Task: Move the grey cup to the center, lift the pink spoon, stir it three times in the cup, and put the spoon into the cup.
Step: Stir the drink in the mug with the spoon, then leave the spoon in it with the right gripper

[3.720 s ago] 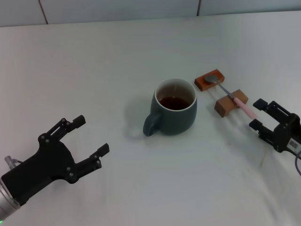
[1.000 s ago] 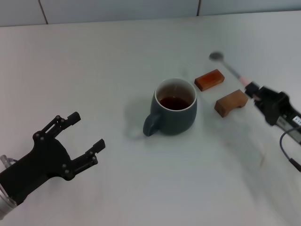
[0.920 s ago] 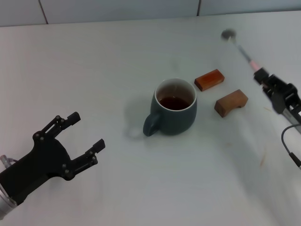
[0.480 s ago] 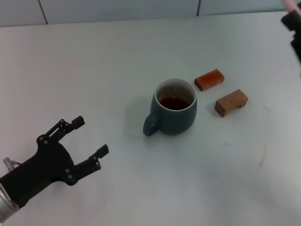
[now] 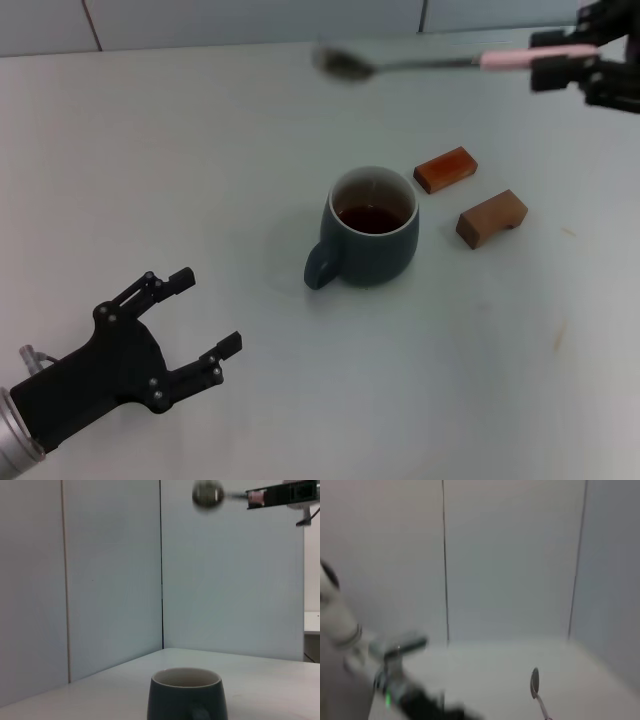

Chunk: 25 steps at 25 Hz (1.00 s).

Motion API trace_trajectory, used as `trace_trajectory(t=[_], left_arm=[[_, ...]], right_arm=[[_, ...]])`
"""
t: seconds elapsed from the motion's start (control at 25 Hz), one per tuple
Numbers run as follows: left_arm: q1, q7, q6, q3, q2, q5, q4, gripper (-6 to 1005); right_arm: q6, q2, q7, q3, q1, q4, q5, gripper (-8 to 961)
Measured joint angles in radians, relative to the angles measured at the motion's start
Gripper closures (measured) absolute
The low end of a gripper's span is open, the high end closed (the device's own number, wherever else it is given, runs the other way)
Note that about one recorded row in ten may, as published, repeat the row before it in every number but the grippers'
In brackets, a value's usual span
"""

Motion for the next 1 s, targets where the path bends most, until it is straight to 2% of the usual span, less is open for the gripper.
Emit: trace_trajectory(t=[0.12, 0.2, 0.24, 0.48, 0.64, 0.84, 1.0], left_arm=[[0.000, -0.001, -0.001, 0.000, 0.000, 0.000, 0.001, 137], [-0.001, -0.004, -0.001, 0.000, 0.000, -0.001, 0.004, 137], [-0.001, -0.004, -0.001, 0.000, 0.000, -0.001, 0.004, 137], [-0.001, -0.007, -0.001, -0.001, 0.001, -0.002, 0.004, 137], [0.002, -0.008, 0.000, 0.000, 0.001, -0.001, 0.004, 137], [0.004, -0.008, -0.001, 0.001, 0.001, 0.000, 0.004, 137], [0.005, -0.008, -0.002, -0.002, 0.000, -0.002, 0.004, 137]], right_arm=[[0.016, -0.007, 0.169, -0.123, 0.041, -0.140, -0.101, 842], [0.023, -0.010, 0.297, -0.205, 0.108, -0.218, -0.240, 842], [0.023, -0.010, 0.297, -0.205, 0.108, -0.218, -0.240, 842], [0.068, -0.002, 0.428, -0.348, 0.224, -0.266, -0.438, 843], [0.083, 0.001, 0.482, -0.417, 0.290, -0.263, -0.527, 843], [0.077, 0.008, 0.503, -0.451, 0.373, -0.202, -0.615, 843], [0.076, 0.017, 0.517, -0.486, 0.412, -0.156, -0.665, 843]])
